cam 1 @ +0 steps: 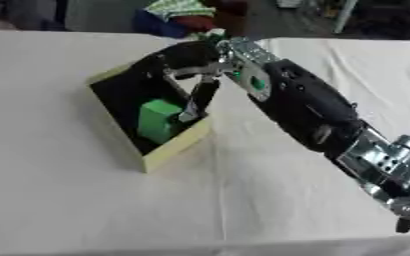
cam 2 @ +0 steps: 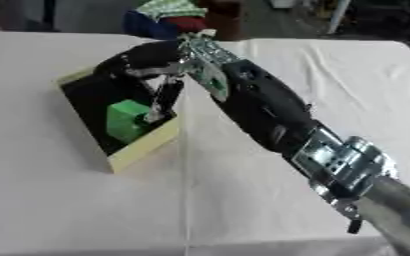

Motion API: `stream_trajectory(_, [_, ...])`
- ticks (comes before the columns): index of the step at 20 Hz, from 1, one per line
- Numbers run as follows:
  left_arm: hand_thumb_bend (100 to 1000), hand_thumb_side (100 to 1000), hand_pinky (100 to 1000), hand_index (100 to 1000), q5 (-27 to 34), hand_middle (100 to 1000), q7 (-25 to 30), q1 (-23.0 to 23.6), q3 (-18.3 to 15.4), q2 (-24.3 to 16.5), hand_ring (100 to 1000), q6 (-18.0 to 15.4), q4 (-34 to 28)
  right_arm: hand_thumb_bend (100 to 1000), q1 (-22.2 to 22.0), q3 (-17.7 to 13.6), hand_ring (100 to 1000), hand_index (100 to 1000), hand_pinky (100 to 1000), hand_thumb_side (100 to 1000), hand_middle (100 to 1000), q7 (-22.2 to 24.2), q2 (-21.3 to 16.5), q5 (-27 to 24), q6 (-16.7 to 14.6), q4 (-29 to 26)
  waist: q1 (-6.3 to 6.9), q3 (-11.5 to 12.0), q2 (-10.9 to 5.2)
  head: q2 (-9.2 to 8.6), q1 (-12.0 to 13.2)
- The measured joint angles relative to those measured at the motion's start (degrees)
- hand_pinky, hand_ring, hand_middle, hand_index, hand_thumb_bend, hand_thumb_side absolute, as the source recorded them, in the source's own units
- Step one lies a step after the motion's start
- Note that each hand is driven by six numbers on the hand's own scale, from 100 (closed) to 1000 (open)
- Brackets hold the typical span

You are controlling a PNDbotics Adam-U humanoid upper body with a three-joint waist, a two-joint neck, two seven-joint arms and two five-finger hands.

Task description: Pick up objects on the table and place them in the box.

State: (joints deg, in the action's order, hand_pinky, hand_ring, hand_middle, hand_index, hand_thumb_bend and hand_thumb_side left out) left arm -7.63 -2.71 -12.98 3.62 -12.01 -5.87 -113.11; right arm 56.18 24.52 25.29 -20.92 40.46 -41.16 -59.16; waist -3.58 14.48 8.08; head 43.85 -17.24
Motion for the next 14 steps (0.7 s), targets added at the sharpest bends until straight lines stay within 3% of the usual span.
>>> stream_trajectory(6, [257,571,662,818,0.0,736,0.0,0.1,0.0,0.0,678,0.0,0.0,452,0.0,-2.4,970,1000,882,478,978,3.5,-1.5,-5.2,3.5,-3.2,0.03,-0.5,-0.32,0.00,0.1])
stream_trajectory(14, [249,572,662,818,0.0,735,-0.2,0.4,-0.1,0.0,678,0.1,0.0,437,-3.2,-10.1,967,1000,869,453,955,4.5,-8.6,-11.8,4.5,-10.6,0.19,-1.3,-0.61,0.00,0.8])
